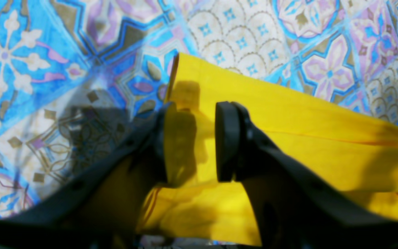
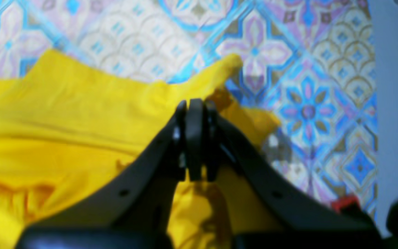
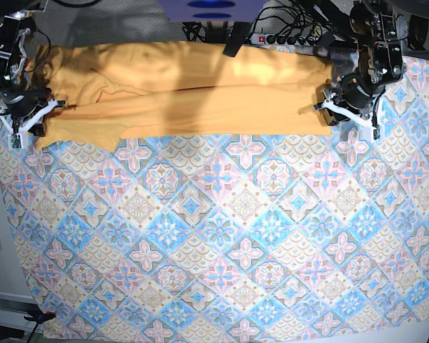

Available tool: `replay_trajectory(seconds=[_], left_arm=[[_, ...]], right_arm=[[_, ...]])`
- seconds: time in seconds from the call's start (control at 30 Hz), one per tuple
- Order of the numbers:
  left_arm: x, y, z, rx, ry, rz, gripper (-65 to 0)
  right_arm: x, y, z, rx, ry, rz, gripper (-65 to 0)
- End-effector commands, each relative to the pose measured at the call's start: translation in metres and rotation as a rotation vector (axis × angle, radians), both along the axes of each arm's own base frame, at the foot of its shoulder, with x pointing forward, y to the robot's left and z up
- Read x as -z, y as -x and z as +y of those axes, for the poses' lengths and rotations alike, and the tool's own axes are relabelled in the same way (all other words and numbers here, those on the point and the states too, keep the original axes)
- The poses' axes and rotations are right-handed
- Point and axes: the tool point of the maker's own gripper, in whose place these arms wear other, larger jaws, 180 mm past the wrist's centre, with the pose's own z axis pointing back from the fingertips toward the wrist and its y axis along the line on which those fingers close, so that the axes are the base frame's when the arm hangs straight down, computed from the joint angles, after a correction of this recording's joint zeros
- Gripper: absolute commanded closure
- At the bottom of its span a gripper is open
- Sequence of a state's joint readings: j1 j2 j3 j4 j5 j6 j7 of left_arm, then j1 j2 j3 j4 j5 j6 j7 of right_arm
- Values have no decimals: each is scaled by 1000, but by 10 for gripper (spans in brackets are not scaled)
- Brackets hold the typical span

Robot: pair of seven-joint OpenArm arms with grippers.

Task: Fold the T-shirt properly
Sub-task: 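Regrasp the shirt's folded ends with both grippers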

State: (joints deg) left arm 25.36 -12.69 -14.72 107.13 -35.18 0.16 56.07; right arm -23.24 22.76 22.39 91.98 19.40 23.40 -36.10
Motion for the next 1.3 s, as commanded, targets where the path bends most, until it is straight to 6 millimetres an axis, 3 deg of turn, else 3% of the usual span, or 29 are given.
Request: replay_trajectory(seconds=[0.0, 0.23, 0.4, 0.6, 0.7, 0.8, 0.87, 0.97, 1.07, 1.2, 1.27], left_arm=[[-9, -9, 3, 6, -12, -39, -191], [-10, -10, 3, 5, -11, -42, -191], [-9, -10, 2, 6, -11, -42, -191], [-9, -10, 2, 7, -11, -40, -198], [-10, -10, 3, 6, -12, -42, -199], [-10, -10, 5, 0, -14, -42, -199], [-11, -11, 8, -8, -17, -46, -199], [-15, -7, 30, -66, -43, -50, -199], [-17, -1, 44, -101, -61, -45, -199], [-14, 7, 52, -114, -70, -23, -220], [2, 19, 50, -116, -36, 62, -241]], right_arm=[[-16, -4, -9, -7, 36, -38, 0], [-9, 22, -1, -37, 46, 19, 0], [22, 40, -8, 5, 14, 116, -30], [19, 19, -7, 15, -4, 77, -200], [5, 8, 3, -10, 2, 29, -218], [-21, -8, 24, -87, 22, -39, -218], [-24, -6, 52, -194, 7, -38, -218], [-18, 2, 98, -357, -39, -7, -218], [-7, 7, 127, -439, -77, 22, -218], [2, 15, 155, -505, -119, 50, -217], [5, 18, 163, -525, -132, 60, -217]])
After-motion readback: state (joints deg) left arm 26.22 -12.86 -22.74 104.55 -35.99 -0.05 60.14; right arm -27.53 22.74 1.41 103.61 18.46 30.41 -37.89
